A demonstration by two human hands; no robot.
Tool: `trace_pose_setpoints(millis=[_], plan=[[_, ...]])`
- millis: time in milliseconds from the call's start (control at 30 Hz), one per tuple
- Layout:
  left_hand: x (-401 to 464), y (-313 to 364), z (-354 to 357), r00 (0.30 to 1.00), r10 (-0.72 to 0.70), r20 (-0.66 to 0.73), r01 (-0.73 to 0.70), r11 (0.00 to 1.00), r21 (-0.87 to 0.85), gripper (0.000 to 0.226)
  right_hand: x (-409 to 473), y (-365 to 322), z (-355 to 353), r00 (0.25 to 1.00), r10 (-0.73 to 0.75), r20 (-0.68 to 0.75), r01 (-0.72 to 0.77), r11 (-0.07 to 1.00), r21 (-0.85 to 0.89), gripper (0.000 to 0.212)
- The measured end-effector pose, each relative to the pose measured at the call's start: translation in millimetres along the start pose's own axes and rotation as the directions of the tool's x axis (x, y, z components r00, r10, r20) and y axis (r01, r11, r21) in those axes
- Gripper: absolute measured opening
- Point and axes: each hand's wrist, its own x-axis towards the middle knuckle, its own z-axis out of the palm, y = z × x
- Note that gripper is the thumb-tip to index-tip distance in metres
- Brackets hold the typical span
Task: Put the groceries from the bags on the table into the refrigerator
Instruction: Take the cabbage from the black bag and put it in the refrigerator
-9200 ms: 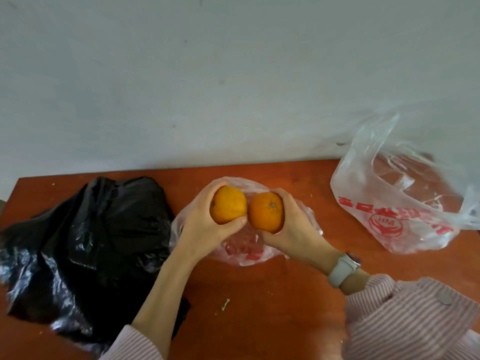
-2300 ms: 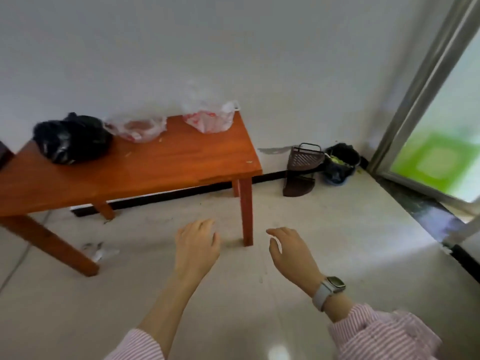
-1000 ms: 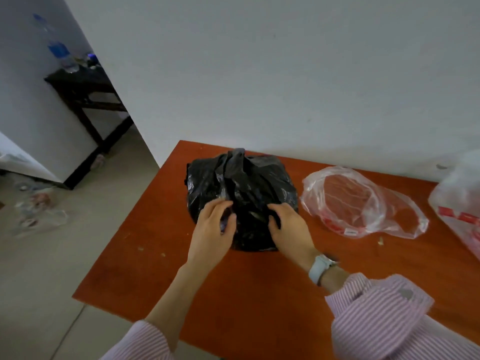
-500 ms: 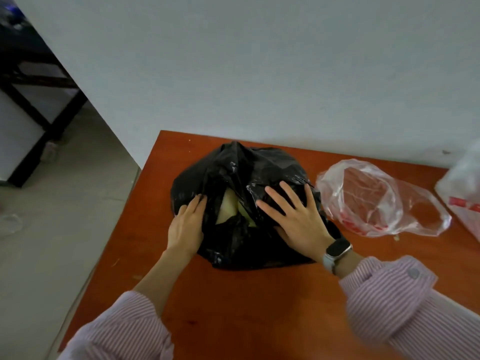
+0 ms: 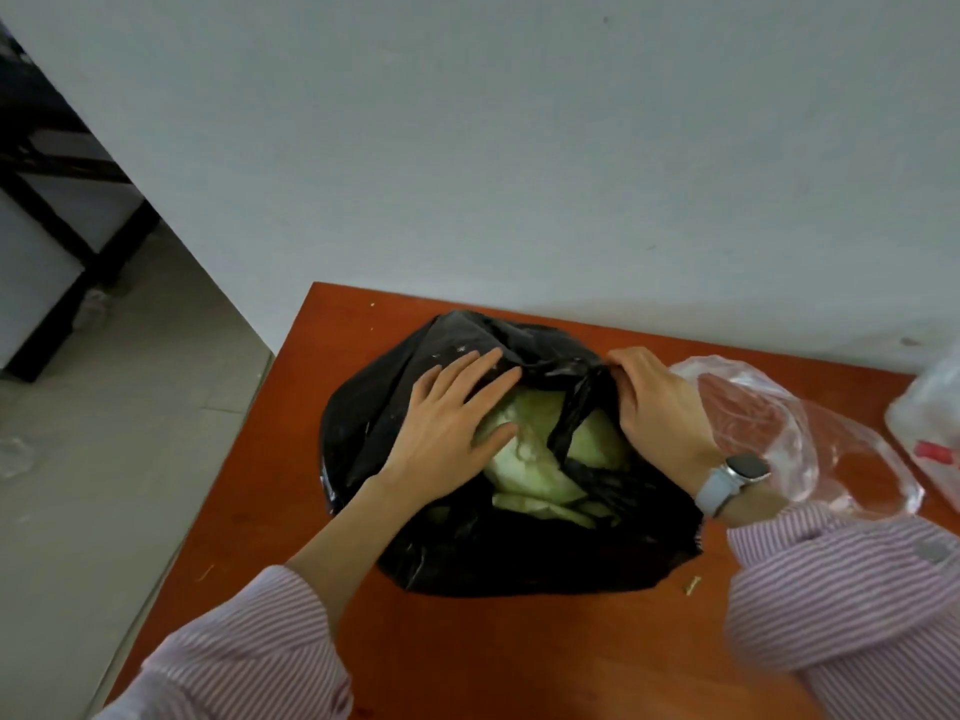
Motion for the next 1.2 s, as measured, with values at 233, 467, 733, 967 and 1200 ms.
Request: trace_pose_setpoints(millis=[233,467,733,967,1200], plan=[[65,3,19,0.962,-0.034,0.270,0.068,0.991,-0.118,0.047,33,41,-21,0.972,0.222,0.075,-0.231,0.964,0.130,0.033],[75,11,30,0.967,-0.159,0.201,0.226,0.898,-0.377,0.020,20,15,-2,0.867,-0.052,0.496,0.093,0.994,-0.058,0.060],[102,-10,35,0.982,-0.187,0.016,0.188,0.980,-0.072,0.021,43,76,11,0.862,-0.455,0.222,0.493,0.854,-0.167,0.040],[108,-25,65,0.892,-0.427,0.148,0.452,0.841,-0.298,0.019,48,108,54,0.838,-0.519,0.168,0.545,0.785,-0.294,0.057],[91,-61,83,0.963,-0.140,0.231,0.135,0.990,0.038,0.038,26,139,62,0.739,-0.583,0.338,0.667,0.702,-0.247,0.036]])
